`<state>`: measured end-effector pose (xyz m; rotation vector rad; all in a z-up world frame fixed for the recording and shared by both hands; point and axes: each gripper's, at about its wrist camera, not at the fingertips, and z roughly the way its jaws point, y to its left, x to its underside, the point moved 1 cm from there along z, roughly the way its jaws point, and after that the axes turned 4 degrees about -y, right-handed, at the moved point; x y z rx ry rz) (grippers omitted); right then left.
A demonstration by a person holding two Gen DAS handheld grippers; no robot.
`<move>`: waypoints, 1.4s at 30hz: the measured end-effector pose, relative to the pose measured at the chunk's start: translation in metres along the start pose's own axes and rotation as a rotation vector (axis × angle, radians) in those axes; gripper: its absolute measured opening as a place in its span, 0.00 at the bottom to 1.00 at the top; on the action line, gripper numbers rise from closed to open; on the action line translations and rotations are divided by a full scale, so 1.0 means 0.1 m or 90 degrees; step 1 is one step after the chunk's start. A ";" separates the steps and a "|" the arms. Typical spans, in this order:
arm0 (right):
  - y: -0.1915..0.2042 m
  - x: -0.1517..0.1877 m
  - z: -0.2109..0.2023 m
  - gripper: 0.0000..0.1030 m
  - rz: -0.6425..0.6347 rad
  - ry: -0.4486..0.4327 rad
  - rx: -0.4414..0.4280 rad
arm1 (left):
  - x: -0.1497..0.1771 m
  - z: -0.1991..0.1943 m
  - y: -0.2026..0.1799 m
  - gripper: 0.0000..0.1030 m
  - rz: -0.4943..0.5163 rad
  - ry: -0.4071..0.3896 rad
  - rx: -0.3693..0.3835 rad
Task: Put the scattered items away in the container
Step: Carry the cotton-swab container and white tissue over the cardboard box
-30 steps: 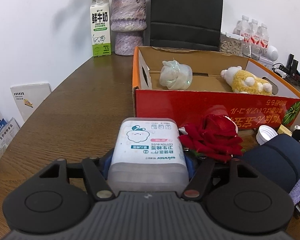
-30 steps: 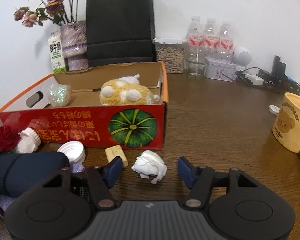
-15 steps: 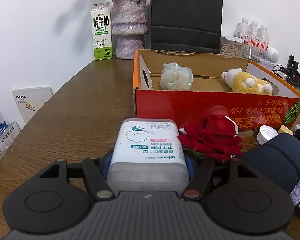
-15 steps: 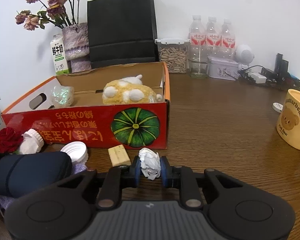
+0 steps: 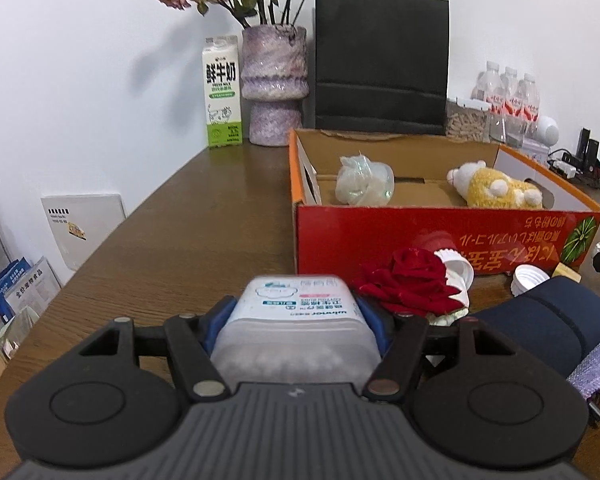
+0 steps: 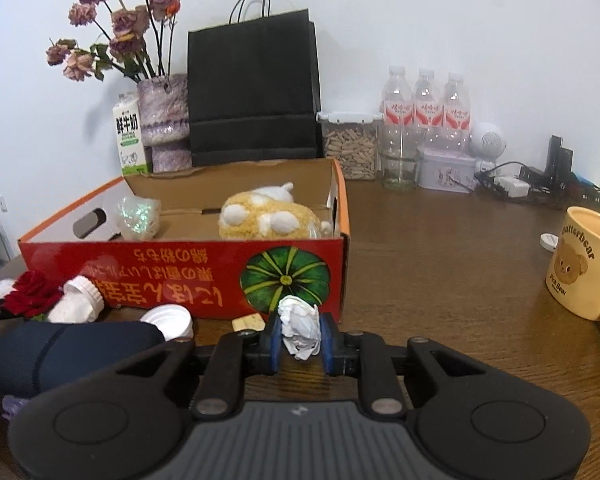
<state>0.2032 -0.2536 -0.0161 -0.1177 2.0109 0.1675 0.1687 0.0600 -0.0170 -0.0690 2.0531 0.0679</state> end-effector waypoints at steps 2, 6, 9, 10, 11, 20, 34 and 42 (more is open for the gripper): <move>0.01 -0.02 -0.02 0.18 0.002 -0.006 -0.001 | -0.02 -0.04 0.01 0.64 0.000 -0.008 -0.002; 0.04 -0.05 -0.07 0.18 0.003 -0.015 -0.006 | -0.07 -0.14 0.05 0.64 -0.006 -0.027 -0.004; 0.07 -0.08 -0.11 0.18 0.002 -0.024 -0.012 | -0.13 -0.23 0.08 0.64 -0.008 -0.046 -0.005; 0.08 -0.10 -0.13 0.18 0.002 -0.028 -0.014 | -0.15 -0.26 0.09 0.64 -0.008 -0.052 -0.004; 0.09 -0.11 -0.15 0.18 0.002 -0.032 -0.017 | -0.18 -0.29 0.09 0.64 -0.007 -0.059 -0.004; 0.22 -0.31 -0.24 0.18 -0.009 -0.067 -0.044 | -0.44 -0.49 0.06 0.64 -0.001 -0.124 0.009; 0.55 -0.83 0.10 0.18 -0.059 -0.076 -0.085 | -1.00 -0.16 -0.34 0.65 0.012 -0.175 0.063; 0.75 -0.92 0.63 0.18 -0.067 -0.027 -0.114 | -1.11 0.48 -0.58 0.65 0.021 -0.130 0.071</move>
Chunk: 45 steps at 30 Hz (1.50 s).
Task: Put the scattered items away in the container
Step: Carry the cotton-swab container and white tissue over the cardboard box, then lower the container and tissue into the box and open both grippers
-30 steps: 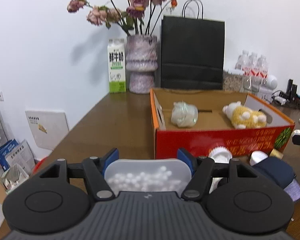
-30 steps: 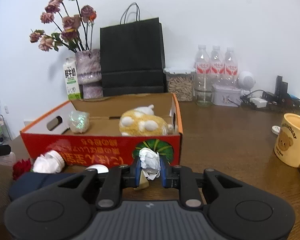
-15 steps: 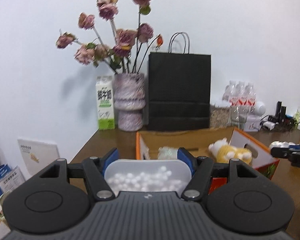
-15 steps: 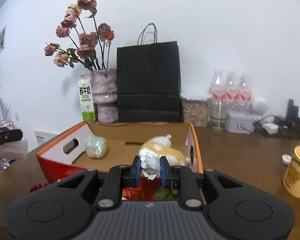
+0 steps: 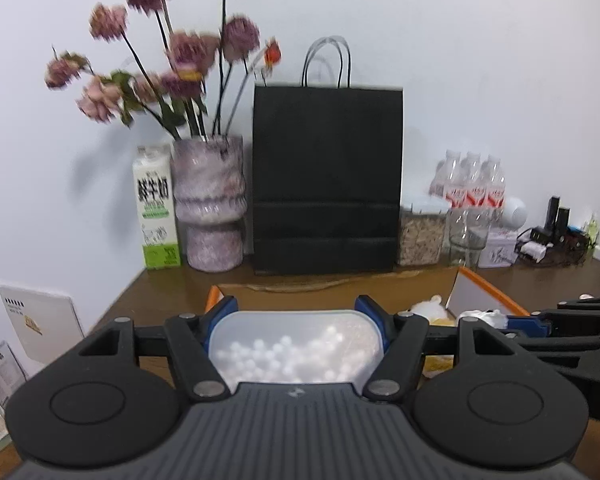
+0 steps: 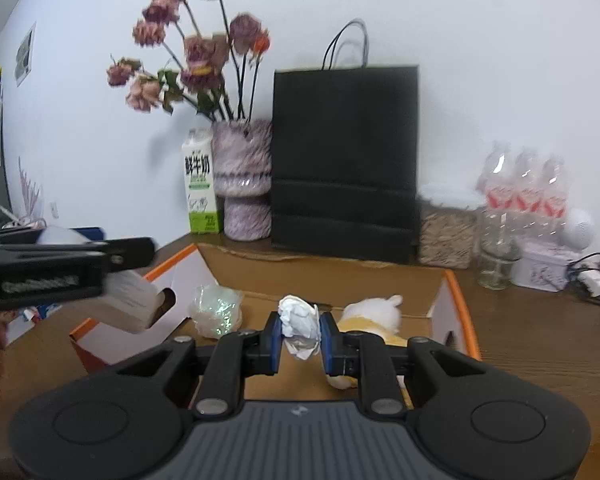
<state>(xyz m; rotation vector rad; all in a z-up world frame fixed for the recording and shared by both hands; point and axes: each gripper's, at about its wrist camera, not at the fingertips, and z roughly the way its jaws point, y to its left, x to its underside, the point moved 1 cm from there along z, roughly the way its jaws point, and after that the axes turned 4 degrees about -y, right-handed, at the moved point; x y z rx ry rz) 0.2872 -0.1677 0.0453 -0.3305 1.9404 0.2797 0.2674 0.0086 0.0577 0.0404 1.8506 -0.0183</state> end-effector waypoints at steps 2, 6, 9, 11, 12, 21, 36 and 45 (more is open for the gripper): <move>-0.01 0.01 0.15 0.18 0.006 0.020 -0.007 | 0.05 0.15 -0.01 0.65 -0.003 0.017 -0.002; -0.05 0.13 0.32 0.18 0.019 0.040 -0.014 | 0.20 0.40 0.03 0.65 -0.014 0.051 -0.012; -0.10 0.19 0.37 0.18 0.016 0.055 -0.008 | 0.32 0.51 0.05 0.65 -0.006 0.079 -0.015; -0.14 0.21 0.37 0.18 0.024 0.056 -0.005 | 0.35 0.54 0.08 0.65 -0.012 0.091 -0.012; -0.16 0.22 0.36 0.18 0.030 0.056 -0.004 | 0.37 0.54 0.09 0.65 -0.011 0.090 -0.013; -0.22 0.29 0.44 0.19 0.034 0.079 0.022 | 0.41 0.55 0.02 0.65 0.024 0.096 -0.024; -0.19 0.23 0.37 1.00 -0.001 0.082 0.078 | 0.34 0.44 0.01 1.00 0.027 0.087 -0.054; -0.15 0.19 0.34 1.00 -0.013 0.077 0.087 | 0.28 0.36 -0.02 1.00 0.032 0.072 -0.059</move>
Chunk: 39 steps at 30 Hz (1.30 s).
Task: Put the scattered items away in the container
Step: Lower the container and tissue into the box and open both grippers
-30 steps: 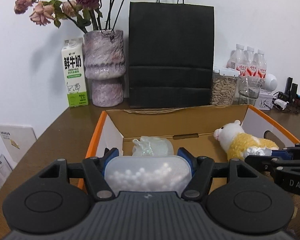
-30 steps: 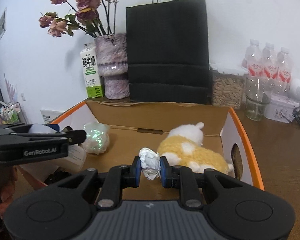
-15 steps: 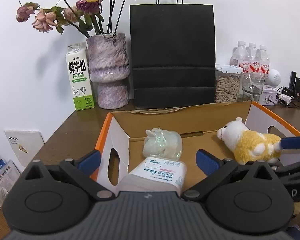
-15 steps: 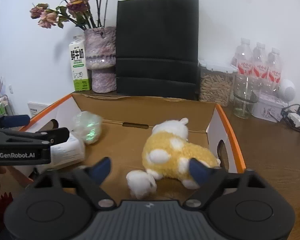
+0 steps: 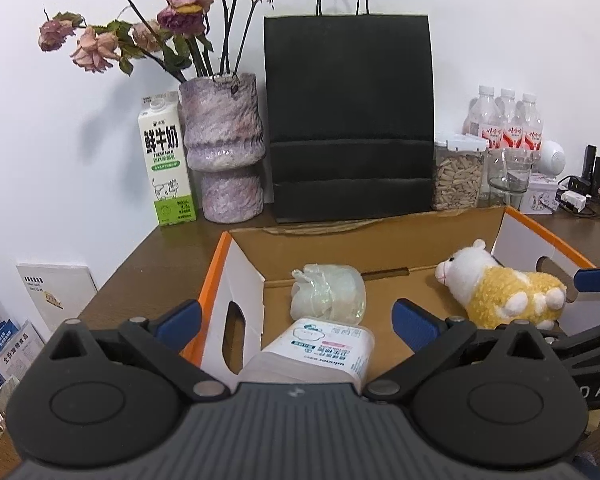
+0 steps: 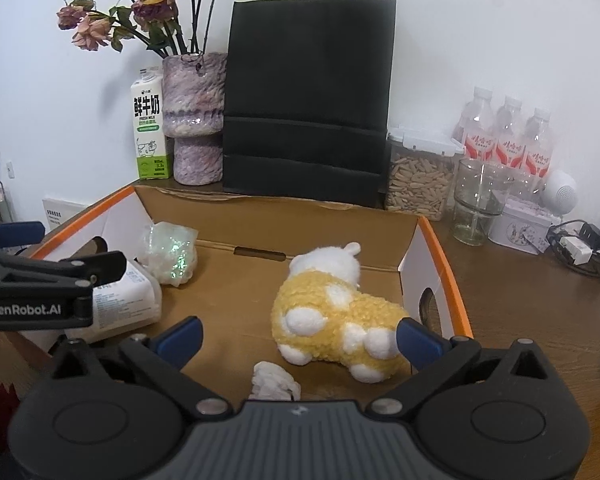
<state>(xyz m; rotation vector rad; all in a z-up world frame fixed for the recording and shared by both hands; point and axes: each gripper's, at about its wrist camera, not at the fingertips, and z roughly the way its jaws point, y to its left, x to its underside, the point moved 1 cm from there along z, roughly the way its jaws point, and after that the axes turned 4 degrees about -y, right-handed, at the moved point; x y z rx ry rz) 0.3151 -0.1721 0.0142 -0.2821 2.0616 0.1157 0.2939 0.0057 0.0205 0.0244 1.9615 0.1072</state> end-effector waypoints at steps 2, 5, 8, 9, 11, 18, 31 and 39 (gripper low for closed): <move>0.01 -0.02 -0.04 1.00 -0.001 -0.007 0.000 | -0.02 -0.05 0.00 1.00 0.001 -0.007 0.000; 0.02 -0.06 -0.12 1.00 -0.003 -0.019 0.001 | -0.06 -0.13 0.01 1.00 -0.001 -0.018 -0.004; 0.03 -0.11 -0.22 1.00 -0.003 -0.030 0.003 | -0.11 -0.23 0.02 1.00 -0.001 -0.025 -0.004; 0.03 -0.12 -0.25 1.00 -0.002 -0.034 0.003 | -0.12 -0.28 0.02 1.00 0.000 -0.029 -0.004; 0.04 -0.13 -0.35 1.00 -0.004 -0.043 0.004 | -0.14 -0.37 0.02 1.00 0.003 -0.036 -0.005; 0.07 -0.11 -0.66 1.00 -0.007 -0.063 0.007 | -0.16 -0.67 0.06 1.00 0.011 -0.052 -0.011; 0.06 0.16 -1.07 1.00 0.001 -0.057 0.010 | 0.07 -1.06 0.20 1.00 0.020 -0.033 -0.019; 0.06 0.39 -1.23 1.00 -0.001 -0.043 0.014 | 0.29 -1.18 0.33 1.00 0.017 -0.006 -0.026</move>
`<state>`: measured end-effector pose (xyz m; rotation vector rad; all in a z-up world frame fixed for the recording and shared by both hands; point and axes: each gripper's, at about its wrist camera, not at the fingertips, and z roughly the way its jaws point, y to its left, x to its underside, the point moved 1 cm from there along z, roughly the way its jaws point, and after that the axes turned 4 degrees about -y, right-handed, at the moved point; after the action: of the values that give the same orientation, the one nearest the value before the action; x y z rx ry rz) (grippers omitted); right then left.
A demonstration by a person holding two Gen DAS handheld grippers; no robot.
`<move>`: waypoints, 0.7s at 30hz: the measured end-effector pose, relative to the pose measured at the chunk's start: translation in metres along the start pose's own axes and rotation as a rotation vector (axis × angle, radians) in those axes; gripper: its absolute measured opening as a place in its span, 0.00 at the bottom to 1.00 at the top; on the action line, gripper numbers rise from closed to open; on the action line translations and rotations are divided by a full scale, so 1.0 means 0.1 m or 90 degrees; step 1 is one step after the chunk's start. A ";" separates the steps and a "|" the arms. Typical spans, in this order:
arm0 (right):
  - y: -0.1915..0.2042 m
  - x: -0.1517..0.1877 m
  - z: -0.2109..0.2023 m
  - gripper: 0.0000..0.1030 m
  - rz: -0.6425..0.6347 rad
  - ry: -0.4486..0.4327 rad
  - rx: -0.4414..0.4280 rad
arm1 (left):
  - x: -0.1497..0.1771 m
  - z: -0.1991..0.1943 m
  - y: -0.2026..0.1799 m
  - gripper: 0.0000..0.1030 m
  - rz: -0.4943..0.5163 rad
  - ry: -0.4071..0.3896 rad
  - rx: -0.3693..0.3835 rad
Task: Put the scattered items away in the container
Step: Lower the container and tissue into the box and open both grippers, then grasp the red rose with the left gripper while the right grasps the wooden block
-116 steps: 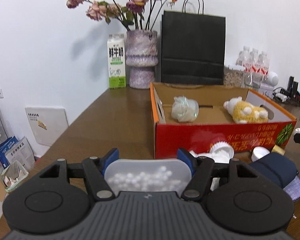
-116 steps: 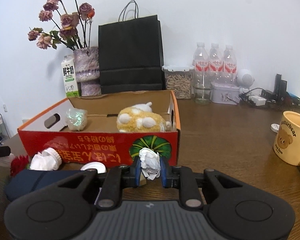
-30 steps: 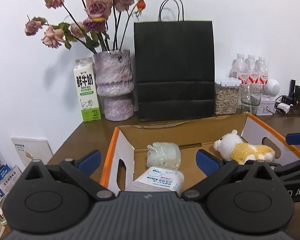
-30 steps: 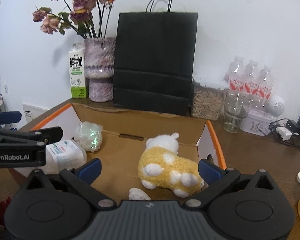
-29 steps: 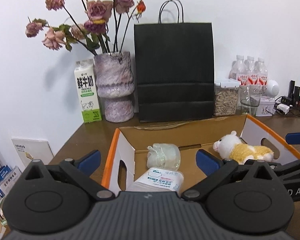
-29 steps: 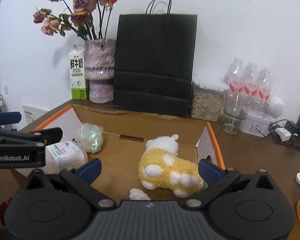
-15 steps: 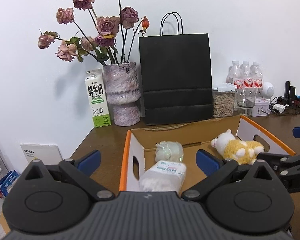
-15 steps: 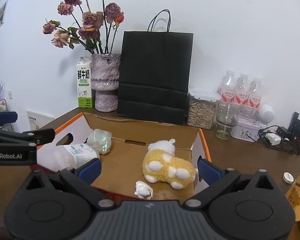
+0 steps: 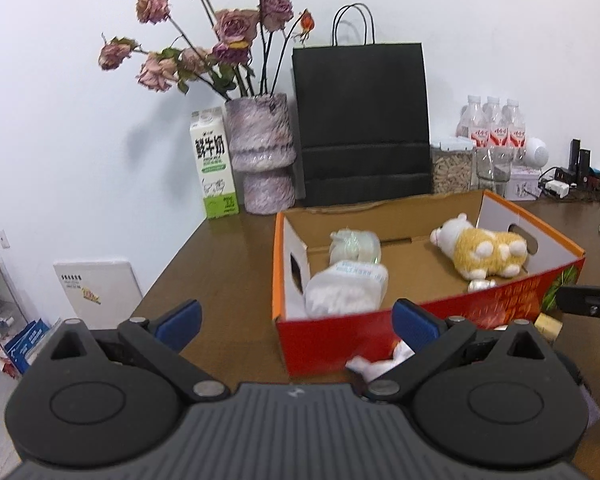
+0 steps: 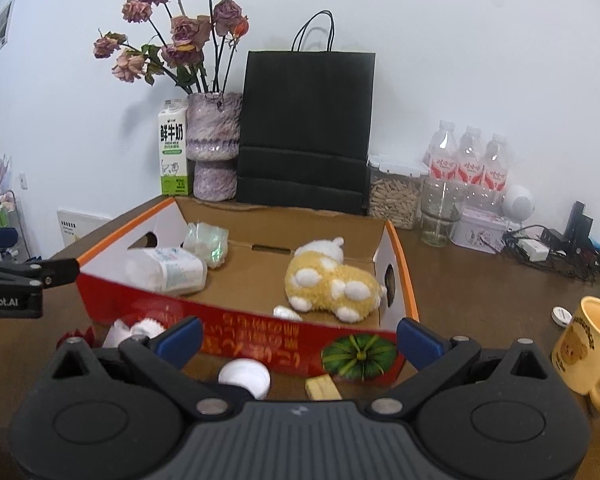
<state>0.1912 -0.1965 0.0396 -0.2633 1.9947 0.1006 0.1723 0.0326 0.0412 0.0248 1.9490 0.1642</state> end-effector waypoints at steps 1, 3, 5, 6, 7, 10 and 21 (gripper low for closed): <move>0.00 0.03 -0.02 1.00 0.000 0.004 0.002 | 0.03 -0.01 0.02 1.00 -0.001 0.005 -0.001; -0.02 0.09 -0.03 1.00 0.001 0.010 0.005 | 0.10 -0.01 0.05 1.00 0.000 0.016 -0.002; -0.04 0.15 -0.04 1.00 0.004 0.019 0.010 | 0.17 0.00 0.07 1.00 0.002 0.029 -0.002; -0.06 0.18 -0.04 1.00 0.007 0.024 0.013 | 0.21 0.00 0.07 1.00 0.002 0.038 -0.003; -0.07 0.21 -0.04 1.00 0.009 0.029 0.016 | 0.24 0.01 0.08 1.00 0.002 0.046 -0.003; -0.13 0.30 -0.02 1.00 0.015 0.043 0.025 | 0.33 0.04 0.11 1.00 -0.001 0.064 -0.002; -0.40 0.51 0.08 1.00 0.039 0.080 0.074 | 0.49 0.09 0.11 1.00 0.009 0.096 0.028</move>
<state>0.1867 -0.2410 -0.0083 -0.1366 2.1259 0.0060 0.1614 0.0491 -0.0062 0.0560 2.1035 0.1362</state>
